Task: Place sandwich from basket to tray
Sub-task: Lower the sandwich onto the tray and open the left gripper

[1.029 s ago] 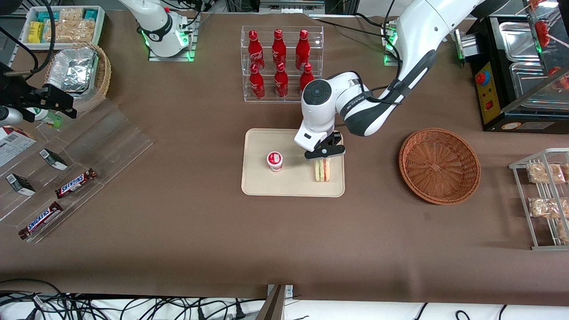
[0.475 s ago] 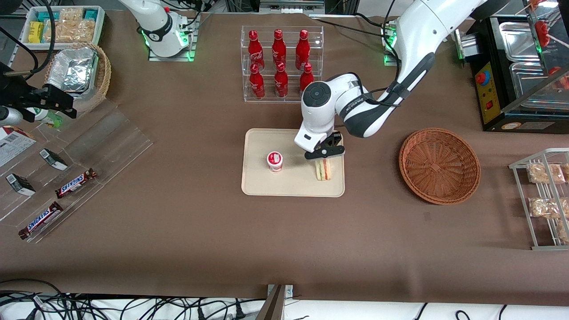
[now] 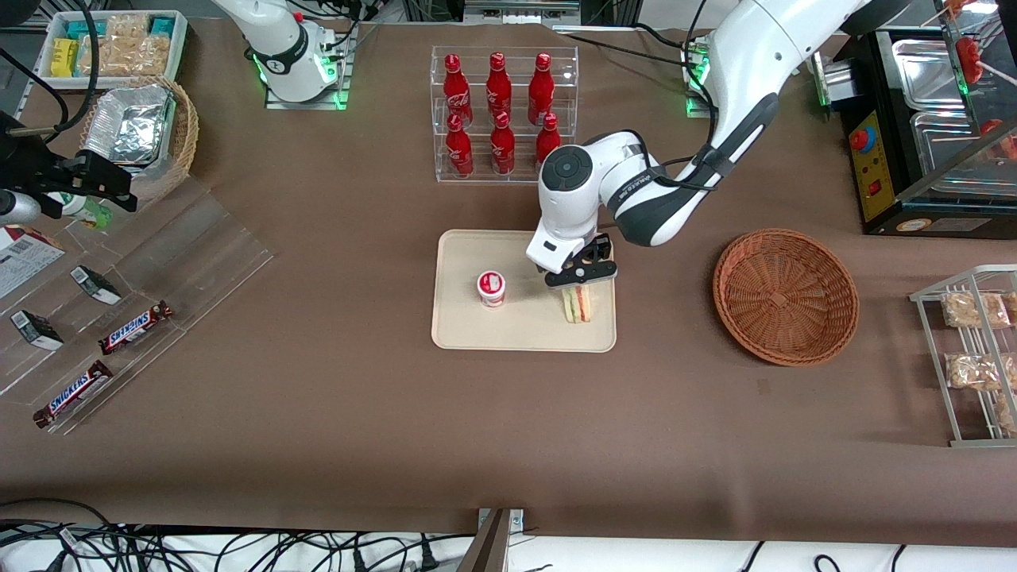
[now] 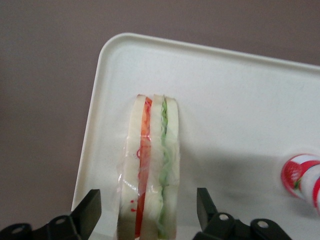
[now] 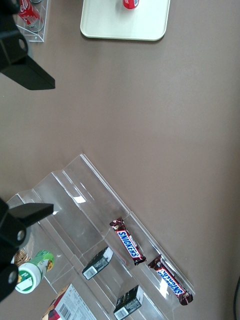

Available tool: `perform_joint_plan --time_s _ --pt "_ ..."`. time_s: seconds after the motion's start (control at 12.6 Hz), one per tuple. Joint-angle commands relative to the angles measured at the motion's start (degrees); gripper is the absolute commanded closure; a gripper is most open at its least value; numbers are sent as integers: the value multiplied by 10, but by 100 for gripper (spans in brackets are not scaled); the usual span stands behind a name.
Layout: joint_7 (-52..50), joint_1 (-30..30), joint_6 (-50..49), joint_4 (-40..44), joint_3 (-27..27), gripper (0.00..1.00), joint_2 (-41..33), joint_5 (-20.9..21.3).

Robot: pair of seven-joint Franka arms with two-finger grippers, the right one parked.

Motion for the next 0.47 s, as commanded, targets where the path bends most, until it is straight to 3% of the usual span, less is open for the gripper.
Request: perform_joint_plan --time_s 0.0,0.4 --pt "-28 -9 -35 58 -6 0 -3 -5" --pt "-22 -3 -158 169 -24 0 -10 -49"
